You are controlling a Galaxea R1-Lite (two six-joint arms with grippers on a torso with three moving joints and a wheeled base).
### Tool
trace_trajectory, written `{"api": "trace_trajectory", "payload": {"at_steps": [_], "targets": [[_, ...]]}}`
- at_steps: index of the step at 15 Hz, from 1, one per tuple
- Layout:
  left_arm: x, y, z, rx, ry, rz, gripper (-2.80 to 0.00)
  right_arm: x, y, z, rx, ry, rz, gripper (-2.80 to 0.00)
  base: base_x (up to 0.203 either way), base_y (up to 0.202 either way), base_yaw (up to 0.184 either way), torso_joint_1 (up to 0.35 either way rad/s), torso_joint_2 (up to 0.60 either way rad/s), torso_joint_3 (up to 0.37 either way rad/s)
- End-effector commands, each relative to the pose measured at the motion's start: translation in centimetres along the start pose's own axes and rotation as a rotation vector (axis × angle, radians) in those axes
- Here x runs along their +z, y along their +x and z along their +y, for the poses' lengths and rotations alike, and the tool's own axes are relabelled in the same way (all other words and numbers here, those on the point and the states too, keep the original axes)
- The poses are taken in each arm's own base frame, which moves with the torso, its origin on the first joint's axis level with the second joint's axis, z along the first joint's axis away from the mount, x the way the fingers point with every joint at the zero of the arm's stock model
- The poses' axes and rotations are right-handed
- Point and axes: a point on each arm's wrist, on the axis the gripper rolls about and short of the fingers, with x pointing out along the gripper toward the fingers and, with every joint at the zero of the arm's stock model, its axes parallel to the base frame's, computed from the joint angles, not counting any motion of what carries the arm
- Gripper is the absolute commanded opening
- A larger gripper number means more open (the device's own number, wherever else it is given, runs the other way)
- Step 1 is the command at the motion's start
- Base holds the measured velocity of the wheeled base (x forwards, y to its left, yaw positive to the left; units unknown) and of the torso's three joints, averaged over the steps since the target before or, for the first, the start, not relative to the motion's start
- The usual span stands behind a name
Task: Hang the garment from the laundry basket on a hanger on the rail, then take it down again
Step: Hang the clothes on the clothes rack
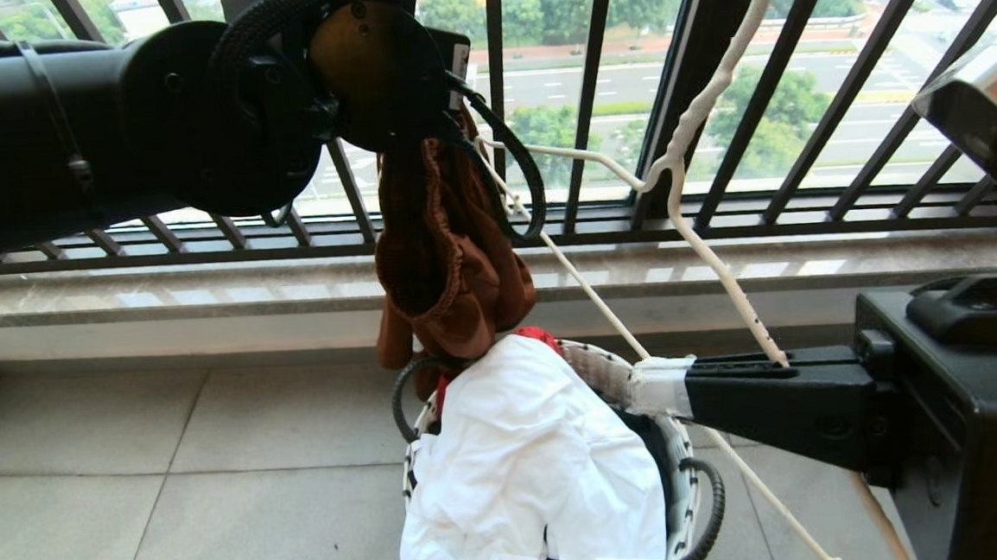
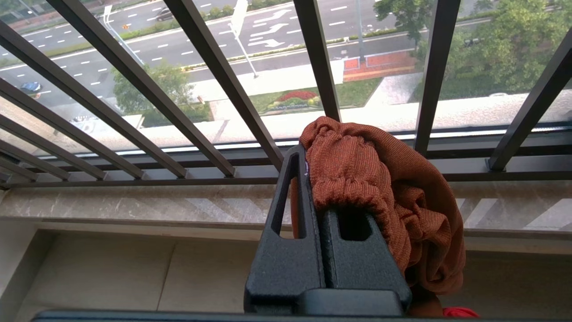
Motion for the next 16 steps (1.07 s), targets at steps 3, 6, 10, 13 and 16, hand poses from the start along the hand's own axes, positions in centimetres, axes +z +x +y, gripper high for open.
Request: {"api": "trace_trajectory", "payload": {"at_steps": [3, 6, 10, 13, 16], "targets": [[-0.5, 0.6, -0.8, -0.021, -0.033, -0.026, -2.80, -0.3, 0.7, 0.2, 0.010, 0.012, 0.019, -2.80, 0.000, 0.000, 0.000, 0.000, 0.00, 0.000], [-0.8, 1.4, -1.0, -0.037, -0.045, -0.049, -2.80, 0.3, 0.6, -1.0, -0.048, 0.017, -0.007, -2.80, 0.000, 0.000, 0.000, 0.000, 0.00, 0.000], [-0.4, 2.3, 0.5, -0.010, -0.068, -0.082, -2.80, 0.9, 0.8, -3.3, -0.124, -0.008, -0.046, -2.80, 0.000, 0.000, 0.000, 0.000, 0.00, 0.000], [0.1, 2.7, 2.0, 0.023, -0.076, -0.094, -2.80, 1.1, 1.3, -5.0, -0.121, -0.028, -0.028, -2.80, 0.000, 0.000, 0.000, 0.000, 0.00, 0.000], [0.0, 3.3, 2.6, 0.053, -0.091, -0.110, -2.80, 1.8, 1.5, -4.8, -0.085, -0.056, -0.037, -2.80, 0.000, 0.000, 0.000, 0.000, 0.00, 0.000]]}}
